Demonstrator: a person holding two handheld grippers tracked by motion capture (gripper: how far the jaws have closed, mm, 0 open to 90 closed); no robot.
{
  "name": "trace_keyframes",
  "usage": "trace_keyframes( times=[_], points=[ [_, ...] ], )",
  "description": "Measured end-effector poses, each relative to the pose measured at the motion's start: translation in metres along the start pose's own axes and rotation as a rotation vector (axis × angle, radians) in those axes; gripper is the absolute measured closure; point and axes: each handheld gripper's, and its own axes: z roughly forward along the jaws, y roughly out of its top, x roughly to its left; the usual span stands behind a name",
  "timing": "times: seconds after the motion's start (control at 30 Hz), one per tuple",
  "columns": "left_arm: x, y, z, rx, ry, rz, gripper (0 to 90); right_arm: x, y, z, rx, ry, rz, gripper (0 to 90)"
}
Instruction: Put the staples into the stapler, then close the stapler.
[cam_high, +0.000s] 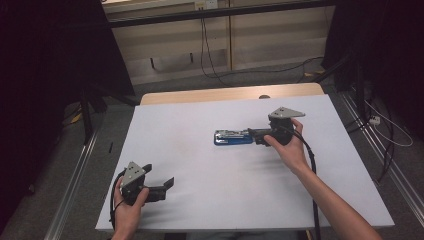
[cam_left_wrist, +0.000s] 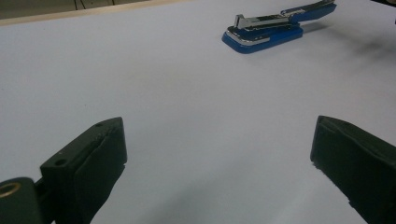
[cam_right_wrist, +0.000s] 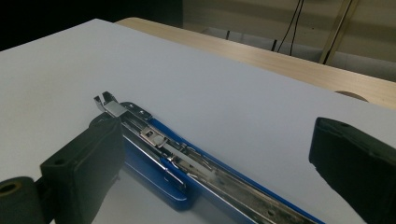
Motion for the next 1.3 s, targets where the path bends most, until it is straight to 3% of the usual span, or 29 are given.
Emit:
trace_keyframes(
  times=[0.23, 0.7, 0.97, 1.23, 1.3],
  points=[
    [-0.001, 0.000, -0.001, -0.007, -0.003, -0.004, 3.8, 0.001, -0.007, -0.015, -0.027, -0.014, 0.006, 3.8],
    [-0.001, 0.000, -0.001, -0.007, 0.004, -0.004, 3.8, -0.004, -0.019, -0.034, -0.016, -0.024, 0.035, 3.1],
    [0.002, 0.000, 0.000, -0.006, -0.002, -0.004, 4.1, -0.012, -0.023, -0.042, -0.016, -0.044, 0.089, 2.6],
    [-0.002, 0.001, 0.003, -0.005, -0.011, 0.007, 4.2, -0.011, -0.033, -0.053, -0.023, -0.056, 0.050, 2.9],
    [-0.003, 0.003, 0.006, -0.004, -0.009, 0.007, 4.5, -0.011, -0.037, -0.057, -0.050, -0.070, 0.041, 5.1]
  ],
)
